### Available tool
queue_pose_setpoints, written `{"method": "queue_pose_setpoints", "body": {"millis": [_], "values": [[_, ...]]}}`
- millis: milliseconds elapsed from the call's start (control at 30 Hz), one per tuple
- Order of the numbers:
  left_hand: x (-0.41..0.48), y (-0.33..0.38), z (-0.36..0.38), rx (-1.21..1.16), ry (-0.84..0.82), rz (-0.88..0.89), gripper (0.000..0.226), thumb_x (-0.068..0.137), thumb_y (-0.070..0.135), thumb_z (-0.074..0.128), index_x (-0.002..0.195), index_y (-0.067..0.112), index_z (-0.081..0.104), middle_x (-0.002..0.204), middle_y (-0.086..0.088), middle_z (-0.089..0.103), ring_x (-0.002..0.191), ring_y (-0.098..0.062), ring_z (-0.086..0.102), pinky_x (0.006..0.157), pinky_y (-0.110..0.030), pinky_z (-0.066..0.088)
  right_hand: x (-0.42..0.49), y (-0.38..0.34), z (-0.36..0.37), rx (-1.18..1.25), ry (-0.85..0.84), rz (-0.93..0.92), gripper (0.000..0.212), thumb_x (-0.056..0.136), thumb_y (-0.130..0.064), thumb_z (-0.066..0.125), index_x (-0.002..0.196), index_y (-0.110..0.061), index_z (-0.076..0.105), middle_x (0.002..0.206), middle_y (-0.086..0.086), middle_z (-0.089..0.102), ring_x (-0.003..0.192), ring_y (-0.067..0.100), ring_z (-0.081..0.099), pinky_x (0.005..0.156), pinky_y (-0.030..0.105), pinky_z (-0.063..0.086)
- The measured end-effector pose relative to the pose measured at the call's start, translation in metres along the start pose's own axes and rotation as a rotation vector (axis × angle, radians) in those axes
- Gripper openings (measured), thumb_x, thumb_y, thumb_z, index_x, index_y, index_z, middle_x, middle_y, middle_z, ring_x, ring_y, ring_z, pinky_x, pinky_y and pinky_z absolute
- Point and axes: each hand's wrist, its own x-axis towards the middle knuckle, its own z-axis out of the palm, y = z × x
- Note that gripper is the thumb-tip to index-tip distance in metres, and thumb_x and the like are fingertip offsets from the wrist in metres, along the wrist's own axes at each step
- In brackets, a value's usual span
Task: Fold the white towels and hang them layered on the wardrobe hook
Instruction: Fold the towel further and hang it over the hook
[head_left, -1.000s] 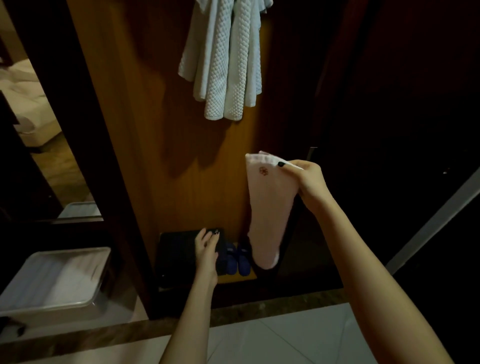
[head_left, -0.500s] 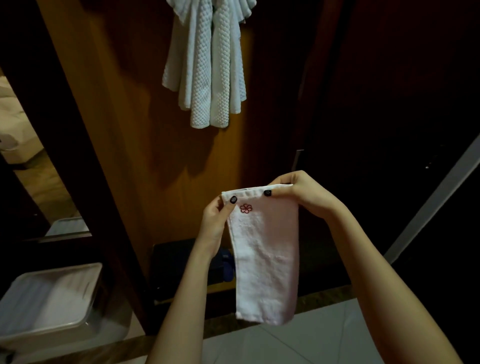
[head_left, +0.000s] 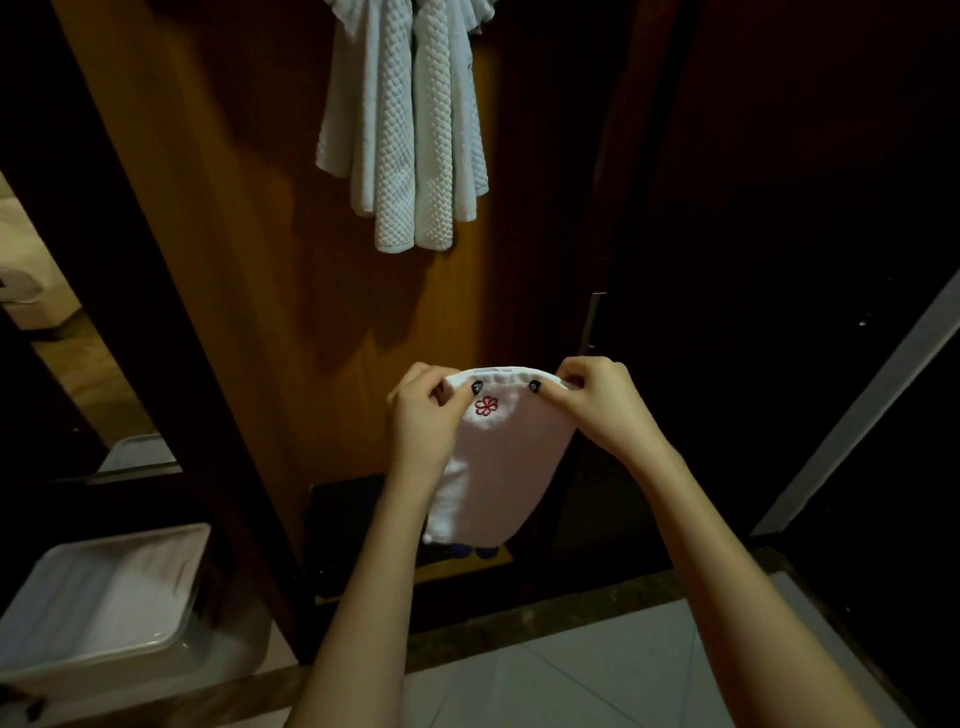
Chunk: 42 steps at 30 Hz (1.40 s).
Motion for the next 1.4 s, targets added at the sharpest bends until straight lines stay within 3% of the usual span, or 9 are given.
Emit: {"method": "queue_pose_setpoints", "body": {"millis": [167, 267, 400, 533, 733, 867, 1000, 1233, 1400], "values": [[-0.005, 0.007, 0.004, 0.101, 0.076, -0.042, 0.017, 0.085, 0.012, 0.072, 0.072, 0.012, 0.061, 0.066, -0.001, 0.059, 0.058, -0.015, 0.056, 0.051, -0.020, 0.042, -0.009, -0.009, 0.009, 0.125, 0.056, -0.002, 0.003, 0.087, -0.025, 0.063, 0.087, -0.023, 0.062, 0.073, -0.010, 0.062, 0.067, 0.005, 0.061, 0.051, 0.023, 0.045], [-0.008, 0.012, 0.006, -0.141, 0.046, -0.149, 0.017, 0.084, 0.005, 0.073, 0.077, 0.018, 0.065, 0.065, -0.003, 0.067, 0.055, -0.010, 0.066, 0.051, -0.016, 0.050, -0.017, -0.012, 0.005, 0.375, -0.019, -0.058, 0.036, 0.088, -0.015, 0.065, 0.117, -0.037, 0.064, 0.077, -0.012, 0.066, 0.072, -0.003, 0.064, 0.058, 0.012, 0.047], [-0.010, 0.012, 0.005, -0.316, 0.026, -0.237, 0.011, 0.086, 0.002, 0.070, 0.094, 0.010, 0.069, 0.078, -0.002, 0.071, 0.065, -0.010, 0.071, 0.059, -0.019, 0.056, -0.019, -0.016, -0.003, 0.559, -0.211, -0.103, 0.026, 0.086, -0.008, 0.071, 0.106, -0.024, 0.072, 0.099, -0.012, 0.074, 0.095, 0.004, 0.070, 0.078, 0.021, 0.056], [-0.008, 0.010, -0.001, -0.453, -0.069, -0.274, 0.021, 0.089, 0.003, 0.066, 0.110, 0.006, 0.068, 0.088, -0.002, 0.074, 0.076, -0.008, 0.072, 0.063, -0.014, 0.053, -0.020, -0.018, -0.012, 0.579, -0.486, -0.065, 0.038, 0.082, 0.002, 0.073, 0.113, -0.019, 0.063, 0.101, 0.000, 0.075, 0.099, 0.012, 0.071, 0.088, 0.031, 0.058], [-0.006, 0.015, -0.009, -0.606, -0.191, -0.203, 0.021, 0.091, 0.003, 0.063, 0.106, 0.018, 0.065, 0.087, -0.002, 0.076, 0.081, -0.014, 0.073, 0.065, -0.018, 0.054, -0.019, -0.033, -0.012, 0.242, -0.138, -0.196, 0.008, 0.086, -0.021, 0.074, 0.080, -0.023, 0.069, 0.066, -0.009, 0.065, 0.064, -0.001, 0.063, 0.057, 0.016, 0.048], [-0.003, 0.017, -0.014, -0.606, -0.224, -0.103, 0.015, 0.089, 0.011, 0.066, 0.099, 0.021, 0.070, 0.095, 0.003, 0.075, 0.090, -0.013, 0.071, 0.071, -0.018, 0.054, -0.011, -0.038, -0.016, 0.034, -0.011, -0.270, 0.015, 0.084, -0.034, 0.074, 0.088, -0.020, 0.075, 0.088, -0.011, 0.053, 0.082, 0.001, 0.051, 0.068, 0.011, 0.038], [-0.003, 0.022, -0.018, -0.653, -0.263, -0.093, 0.022, 0.077, 0.017, 0.071, 0.099, 0.019, 0.070, 0.095, 0.008, 0.076, 0.092, -0.005, 0.070, 0.074, -0.015, 0.053, -0.005, -0.043, -0.019, -0.009, -0.062, -0.260, 0.018, 0.086, -0.037, 0.072, 0.088, -0.019, 0.073, 0.127, -0.002, 0.054, 0.121, 0.013, 0.047, 0.095, 0.032, 0.045], [-0.001, 0.022, -0.019, -0.624, -0.140, -0.062, 0.018, 0.087, 0.003, 0.068, 0.097, 0.018, 0.070, 0.092, 0.004, 0.076, 0.092, -0.010, 0.071, 0.075, -0.018, 0.054, -0.005, -0.044, -0.016, 0.030, -0.064, -0.209, 0.027, 0.085, -0.045, 0.068, 0.090, -0.019, 0.069, 0.094, -0.004, 0.065, 0.088, 0.012, 0.060, 0.075, 0.038, 0.053], [0.002, 0.019, -0.017, -0.512, -0.067, -0.073, 0.022, 0.090, 0.008, 0.068, 0.100, 0.026, 0.061, 0.103, -0.007, 0.072, 0.100, -0.019, 0.070, 0.084, -0.035, 0.057, -0.003, -0.048, -0.008, 0.211, -0.110, -0.176, 0.028, 0.085, -0.040, 0.072, 0.078, -0.016, 0.059, 0.076, 0.002, 0.065, 0.070, 0.015, 0.062, 0.061, 0.038, 0.049]]}}
